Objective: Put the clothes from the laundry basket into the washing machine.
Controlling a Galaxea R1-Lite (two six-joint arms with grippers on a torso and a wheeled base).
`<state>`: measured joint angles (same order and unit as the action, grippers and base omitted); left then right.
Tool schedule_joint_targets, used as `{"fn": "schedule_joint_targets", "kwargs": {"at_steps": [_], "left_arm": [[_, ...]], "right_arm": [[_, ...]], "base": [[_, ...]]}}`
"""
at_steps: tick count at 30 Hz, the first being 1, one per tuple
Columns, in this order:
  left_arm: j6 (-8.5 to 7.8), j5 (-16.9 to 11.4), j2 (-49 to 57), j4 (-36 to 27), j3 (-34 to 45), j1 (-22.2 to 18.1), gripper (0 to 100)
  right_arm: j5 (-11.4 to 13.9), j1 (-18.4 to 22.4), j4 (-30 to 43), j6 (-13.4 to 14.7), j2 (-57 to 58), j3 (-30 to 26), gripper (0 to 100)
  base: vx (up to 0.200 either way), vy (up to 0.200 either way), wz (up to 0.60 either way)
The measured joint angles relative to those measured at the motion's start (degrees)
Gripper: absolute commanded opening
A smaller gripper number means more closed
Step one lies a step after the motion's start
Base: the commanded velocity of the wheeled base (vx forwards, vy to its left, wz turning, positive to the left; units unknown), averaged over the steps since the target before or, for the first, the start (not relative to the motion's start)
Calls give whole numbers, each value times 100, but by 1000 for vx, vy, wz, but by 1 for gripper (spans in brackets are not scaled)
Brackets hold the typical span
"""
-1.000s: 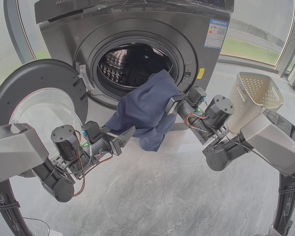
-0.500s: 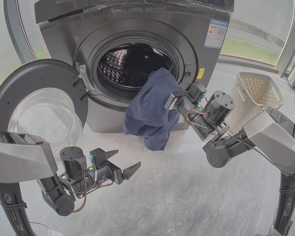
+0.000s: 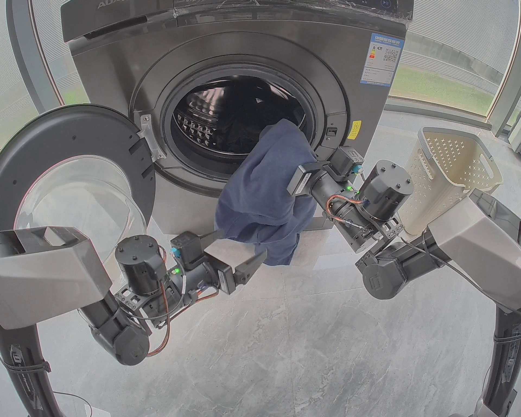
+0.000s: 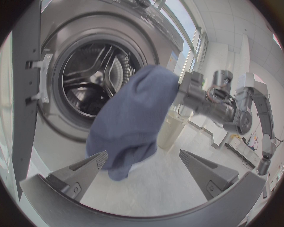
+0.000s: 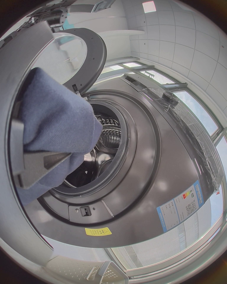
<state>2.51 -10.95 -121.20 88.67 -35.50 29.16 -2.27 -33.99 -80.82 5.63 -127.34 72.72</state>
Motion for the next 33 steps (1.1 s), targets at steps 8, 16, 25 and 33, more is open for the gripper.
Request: {"fn": "schedule_joint_targets", "kwargs": {"at_steps": [8, 16, 25, 33], "left_arm": [[13, 35, -20, -11, -822, -24, 100], [-17, -68, -330, -16, -1281, 22, 100], [-28, 39, -986, -40, -1993, 187, 100], [-22, 305, -1414, -87, -2505, 284, 100]], "right_arm": [[-38, -62, -5, 0, -9, -43, 0], [-57, -158, 73, -2, -9, -15, 0], [-216, -355, 151, -2, -2, 0, 0], [-430, -462, 191, 30, -13, 0, 0]], "base": [[0, 0, 0], [0, 0, 0], [0, 0, 0], [0, 0, 0]]}}
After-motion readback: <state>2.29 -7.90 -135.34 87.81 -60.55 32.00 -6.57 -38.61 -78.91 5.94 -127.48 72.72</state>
